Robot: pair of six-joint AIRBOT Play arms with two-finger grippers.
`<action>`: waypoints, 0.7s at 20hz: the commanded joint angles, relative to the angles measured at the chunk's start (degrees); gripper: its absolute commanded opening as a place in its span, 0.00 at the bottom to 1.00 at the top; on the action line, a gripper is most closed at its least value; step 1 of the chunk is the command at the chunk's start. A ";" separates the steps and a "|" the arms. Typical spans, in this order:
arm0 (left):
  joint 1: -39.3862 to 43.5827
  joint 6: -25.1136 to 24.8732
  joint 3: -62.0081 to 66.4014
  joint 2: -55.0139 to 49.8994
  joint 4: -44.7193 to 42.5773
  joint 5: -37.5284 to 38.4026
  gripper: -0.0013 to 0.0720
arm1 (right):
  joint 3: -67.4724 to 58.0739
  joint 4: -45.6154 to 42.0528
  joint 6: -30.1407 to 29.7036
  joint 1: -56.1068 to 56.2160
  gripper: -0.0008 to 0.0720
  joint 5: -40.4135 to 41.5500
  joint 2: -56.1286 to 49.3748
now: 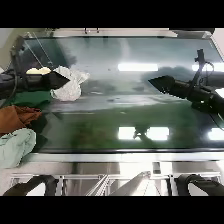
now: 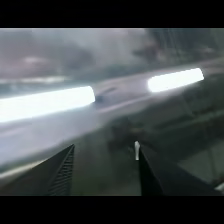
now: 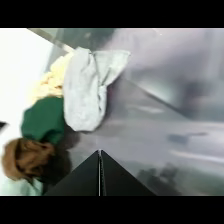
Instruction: Fold the shirts.
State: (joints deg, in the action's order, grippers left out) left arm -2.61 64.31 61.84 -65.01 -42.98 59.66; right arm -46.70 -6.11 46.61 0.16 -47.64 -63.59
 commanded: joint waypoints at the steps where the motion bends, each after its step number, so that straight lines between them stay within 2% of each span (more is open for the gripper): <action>1: 3.91 3.08 -0.13 -3.39 -0.35 0.44 0.03 | -0.07 10.56 0.37 0.04 0.04 -0.63 -3.96; 5: 7.23 2.32 0.13 -4.72 0.94 -1.95 0.03 | -0.07 12.63 0.63 0.02 0.04 -3.19 -10.62; 8: 5.81 1.07 1.31 -4.68 0.55 -2.36 0.03 | -0.07 13.00 0.57 0.02 0.04 -6.43 -13.20; 11: 2.93 1.07 2.10 -4.66 0.72 -1.84 0.03 | -0.09 13.03 0.59 0.02 0.04 -5.14 -14.21; 13: 1.44 1.07 2.10 -4.68 0.63 -0.52 0.03 | -0.07 13.00 0.61 0.07 0.23 -5.51 -15.21; 14: 0.98 1.05 2.10 -4.68 0.61 0.15 0.03 | -0.09 13.07 1.14 0.04 0.22 -6.10 -15.78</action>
State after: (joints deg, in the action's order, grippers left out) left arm 0.08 65.56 63.68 -69.65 -42.33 58.37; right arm -46.74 6.57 47.13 0.16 -52.71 -77.82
